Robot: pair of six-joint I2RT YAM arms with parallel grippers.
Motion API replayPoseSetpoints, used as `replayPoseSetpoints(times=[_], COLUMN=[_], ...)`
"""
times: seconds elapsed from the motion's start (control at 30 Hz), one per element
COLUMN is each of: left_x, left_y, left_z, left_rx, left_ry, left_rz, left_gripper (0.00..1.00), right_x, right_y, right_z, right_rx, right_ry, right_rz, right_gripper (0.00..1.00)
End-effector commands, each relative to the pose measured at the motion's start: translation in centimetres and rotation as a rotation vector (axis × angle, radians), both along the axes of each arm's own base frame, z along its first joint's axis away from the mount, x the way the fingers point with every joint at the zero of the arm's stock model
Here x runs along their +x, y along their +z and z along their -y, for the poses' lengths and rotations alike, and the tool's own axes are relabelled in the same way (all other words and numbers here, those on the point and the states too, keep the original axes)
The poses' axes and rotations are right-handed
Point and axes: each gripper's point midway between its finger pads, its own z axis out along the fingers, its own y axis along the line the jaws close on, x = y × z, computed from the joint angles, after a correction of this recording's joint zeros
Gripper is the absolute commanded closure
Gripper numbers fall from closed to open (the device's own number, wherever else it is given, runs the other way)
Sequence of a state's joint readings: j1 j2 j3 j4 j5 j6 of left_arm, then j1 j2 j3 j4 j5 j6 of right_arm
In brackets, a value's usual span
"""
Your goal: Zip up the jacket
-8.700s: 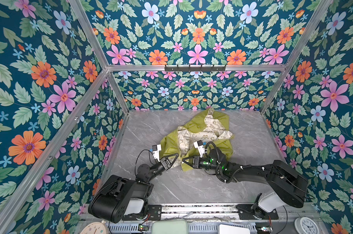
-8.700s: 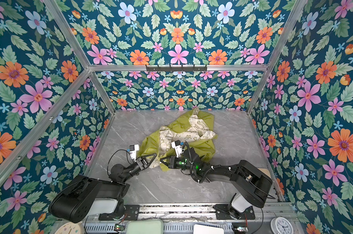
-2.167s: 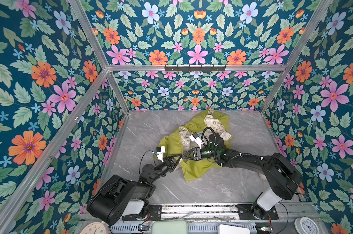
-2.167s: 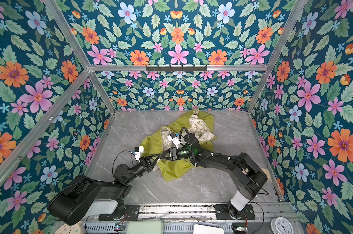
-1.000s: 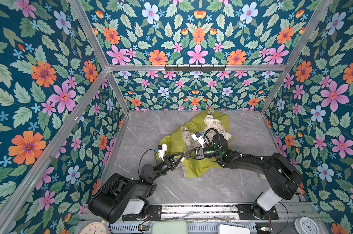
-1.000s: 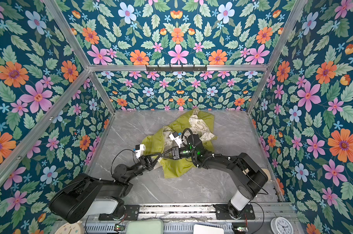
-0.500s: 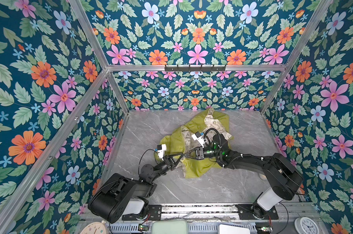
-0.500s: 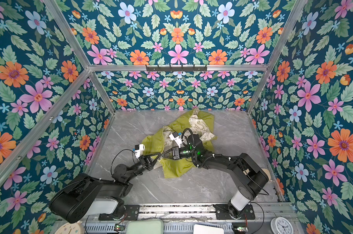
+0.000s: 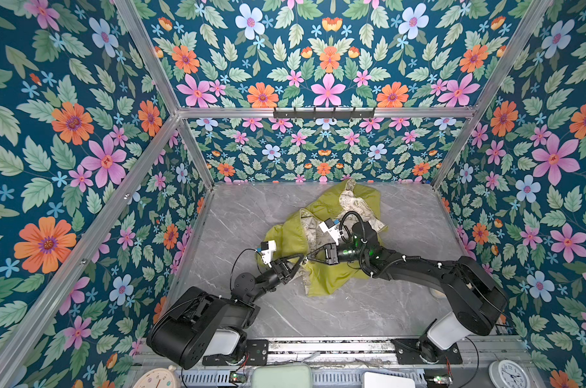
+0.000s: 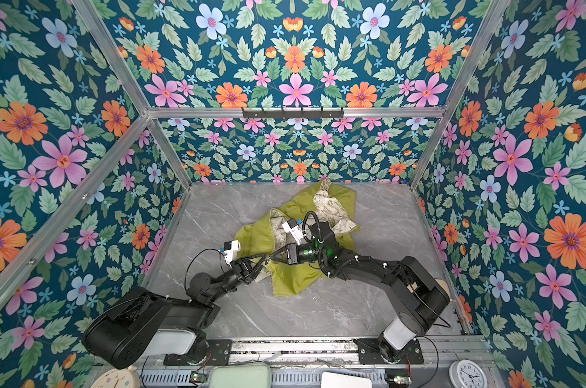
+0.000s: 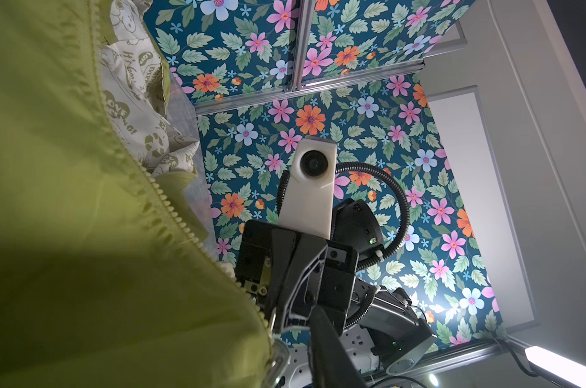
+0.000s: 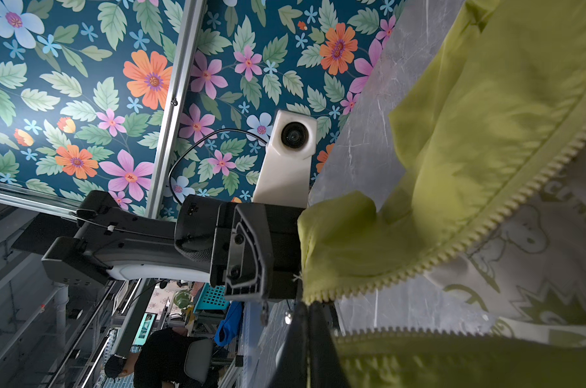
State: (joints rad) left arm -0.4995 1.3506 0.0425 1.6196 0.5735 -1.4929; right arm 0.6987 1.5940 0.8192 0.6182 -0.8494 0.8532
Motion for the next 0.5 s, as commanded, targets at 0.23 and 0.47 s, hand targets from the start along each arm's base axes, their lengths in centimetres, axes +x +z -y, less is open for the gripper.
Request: replayPoseSetpoints(times=[0.23,0.47], left_x=[-0.3,-0.3], left_y=[0.9,0.4], left_z=[-0.1,-0.1], left_rx=[-0.019,-0.011], left_ry=[-0.002,-0.002], left_rz=[0.042,0.029], left_gripper=[0.83,1.00], right_x=[1.0,2.0], right_y=[-0.2,-1.3], right_z=[0.4,1.1], right_rx=[-0.048,-0.128], right_ry=[-0.072,-0.144], right_rz=[0.024,0.019], right_gripper=[1.00,1.00])
